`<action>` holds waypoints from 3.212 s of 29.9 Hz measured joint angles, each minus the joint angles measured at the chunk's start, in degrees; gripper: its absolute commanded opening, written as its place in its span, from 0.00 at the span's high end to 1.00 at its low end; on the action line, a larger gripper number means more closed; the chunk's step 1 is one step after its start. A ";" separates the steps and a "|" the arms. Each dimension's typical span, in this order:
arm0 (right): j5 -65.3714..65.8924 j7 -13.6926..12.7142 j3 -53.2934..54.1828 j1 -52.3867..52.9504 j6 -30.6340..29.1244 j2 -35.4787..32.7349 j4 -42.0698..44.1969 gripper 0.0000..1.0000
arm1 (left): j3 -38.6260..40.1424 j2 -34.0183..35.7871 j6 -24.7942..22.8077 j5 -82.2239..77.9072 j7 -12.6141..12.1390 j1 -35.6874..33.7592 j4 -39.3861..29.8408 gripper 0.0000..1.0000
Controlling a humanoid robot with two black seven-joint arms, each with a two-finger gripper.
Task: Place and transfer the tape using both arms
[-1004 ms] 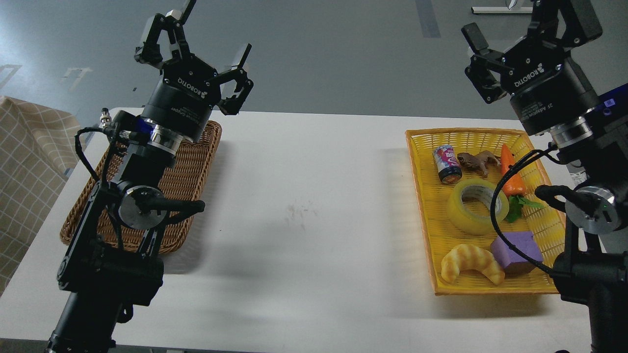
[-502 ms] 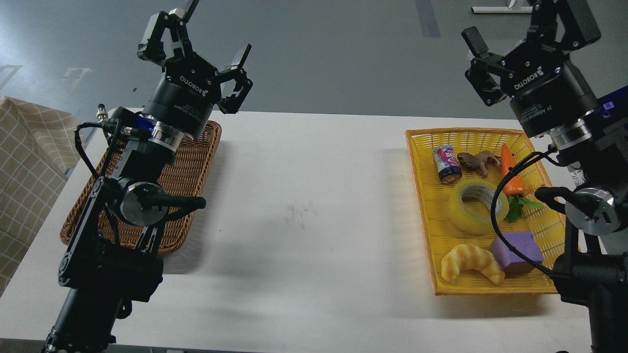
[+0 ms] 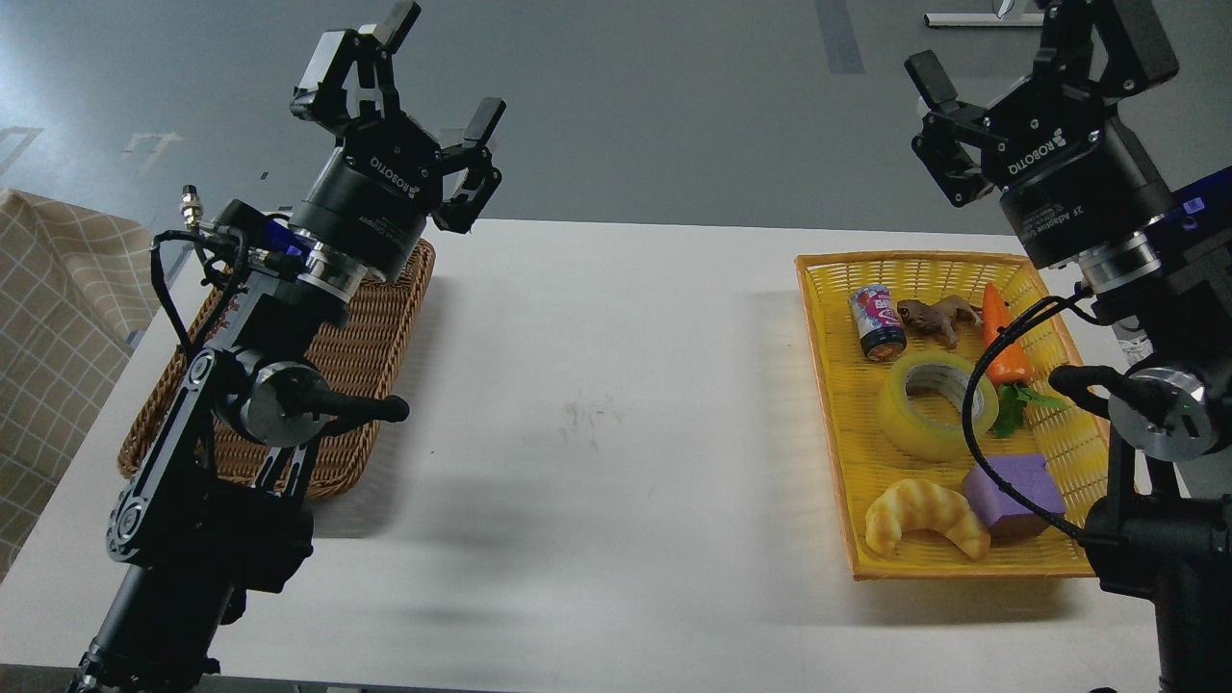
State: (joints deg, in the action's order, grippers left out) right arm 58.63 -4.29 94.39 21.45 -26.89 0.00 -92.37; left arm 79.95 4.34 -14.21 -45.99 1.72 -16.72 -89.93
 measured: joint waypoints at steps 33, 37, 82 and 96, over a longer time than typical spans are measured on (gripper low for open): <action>-0.01 -0.02 -0.17 -1.49 -0.01 0.00 -0.21 0.00 | 0.16 0.11 0.33 -1.04 0.12 0.17 0.10 0.01; -0.01 -0.02 -0.18 -1.47 -0.01 0.00 -0.18 0.00 | 0.20 0.06 0.27 -1.04 0.13 0.19 0.10 0.01; 50.62 11.84 8.16 -7.32 -1.12 -16.29 -4.15 0.00 | 0.12 0.31 -0.15 -0.94 0.13 0.02 0.28 0.01; 66.36 3.42 -1.66 -9.03 -1.12 -20.02 6.77 0.01 | 0.19 0.23 -0.08 -0.95 0.13 0.34 0.28 0.01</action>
State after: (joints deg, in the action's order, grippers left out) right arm 124.99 -0.88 92.74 12.42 -28.00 -20.02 -85.60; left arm 80.14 4.57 -14.29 -46.94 1.85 -16.37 -89.64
